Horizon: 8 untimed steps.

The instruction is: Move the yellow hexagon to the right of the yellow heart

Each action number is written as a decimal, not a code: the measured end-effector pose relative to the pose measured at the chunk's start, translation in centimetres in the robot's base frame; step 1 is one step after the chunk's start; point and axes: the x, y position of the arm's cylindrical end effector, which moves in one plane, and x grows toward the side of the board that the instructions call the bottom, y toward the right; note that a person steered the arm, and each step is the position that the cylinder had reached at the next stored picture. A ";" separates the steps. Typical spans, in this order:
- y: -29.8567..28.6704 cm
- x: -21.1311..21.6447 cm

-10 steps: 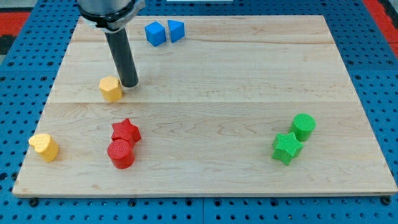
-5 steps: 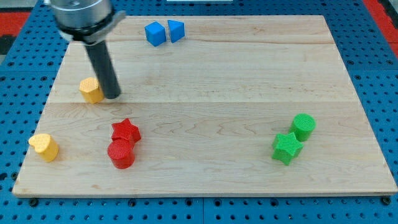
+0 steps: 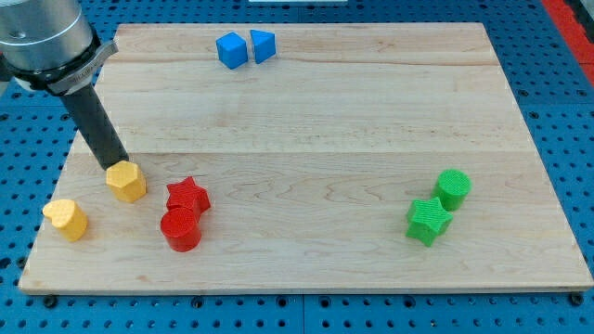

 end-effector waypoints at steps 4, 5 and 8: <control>2.0 -1.6; 2.0 -1.9; 2.0 1.8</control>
